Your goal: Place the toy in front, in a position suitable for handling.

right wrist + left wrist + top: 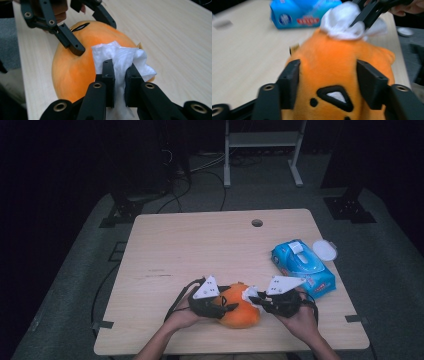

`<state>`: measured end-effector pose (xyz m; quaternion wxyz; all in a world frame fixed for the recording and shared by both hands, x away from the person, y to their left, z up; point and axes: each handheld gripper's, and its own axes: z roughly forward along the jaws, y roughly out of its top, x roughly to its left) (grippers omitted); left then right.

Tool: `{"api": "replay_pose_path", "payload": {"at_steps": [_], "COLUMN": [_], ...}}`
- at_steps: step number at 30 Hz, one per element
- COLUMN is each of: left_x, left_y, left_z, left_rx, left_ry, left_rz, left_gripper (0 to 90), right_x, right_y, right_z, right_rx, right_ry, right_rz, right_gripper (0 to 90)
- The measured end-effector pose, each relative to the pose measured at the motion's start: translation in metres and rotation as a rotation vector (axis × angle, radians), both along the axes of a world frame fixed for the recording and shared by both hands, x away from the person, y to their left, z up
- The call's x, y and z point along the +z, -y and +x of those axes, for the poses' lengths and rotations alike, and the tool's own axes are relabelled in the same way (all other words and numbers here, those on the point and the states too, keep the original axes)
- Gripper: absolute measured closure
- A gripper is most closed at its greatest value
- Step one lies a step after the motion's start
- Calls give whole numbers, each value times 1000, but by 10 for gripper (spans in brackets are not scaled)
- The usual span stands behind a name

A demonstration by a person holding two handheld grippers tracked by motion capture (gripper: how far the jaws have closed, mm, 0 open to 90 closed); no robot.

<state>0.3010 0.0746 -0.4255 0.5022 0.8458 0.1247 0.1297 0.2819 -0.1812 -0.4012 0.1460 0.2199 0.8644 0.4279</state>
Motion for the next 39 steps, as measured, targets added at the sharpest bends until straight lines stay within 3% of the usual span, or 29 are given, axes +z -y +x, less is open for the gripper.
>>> {"api": "replay_pose_path", "payload": {"at_steps": [3,5,6,7,8,11,12,13,15,17,20,21,27,30,34,36,39], "left_x": [1,2,4,4,7,7,1,-3,-6,-6,-7,-7,-8,-9,-10,-10,-10], "left_y": [3,2,-3,-3,-7,-7,-4,-3,-2,-3,-4,-4,-6,-5,2,1,-2], "left_z": [-4,-4,-1,-1,4,7,8,8,7,6,5,5,4,4,-1,0,2], "left_rx": [-11,-27,-55,-55,-52,-40,-65,-76,-78,-75,-79,-77,-75,-73,-78,-76,-73], "left_ry": [37,22,-36,-36,-87,-99,-148,-160,-152,-138,-129,-130,-126,-120,-94,-93,-108], "left_rz": [19,24,-9,-9,-56,-51,-29,-16,-6,20,20,13,8,3,13,19,7], "left_gripper": [436,393,342,300,233,129,119,126,213,277,290,290,288,284,282,283,287], "right_x": [1,-2,-3,-3,-5,-6,-6,-5,-4,-4,-4,-5,-10,-9,-2,-1,-2], "right_y": [-1,-3,-2,-2,-3,-5,-7,-8,-8,-3,2,9,21,19,1,-6,-5], "right_z": [3,3,2,2,-1,-7,-13,-14,-15,-9,-6,0,5,1,-7,-7,-5], "right_rx": [-1,19,37,37,94,135,172,173,166,125,81,39,-23,-1,60,65,59], "right_ry": [-1,-14,-22,-22,-45,-55,-52,-44,-40,-46,-36,-39,-65,-67,-46,-29,-40], "right_rz": [13,11,18,18,26,16,7,1,-4,11,23,22,0,14,23,3,14], "right_gripper": [805,804,804,804,804,804,804,804,804,805,805,805,805,805,805,805,805]}}
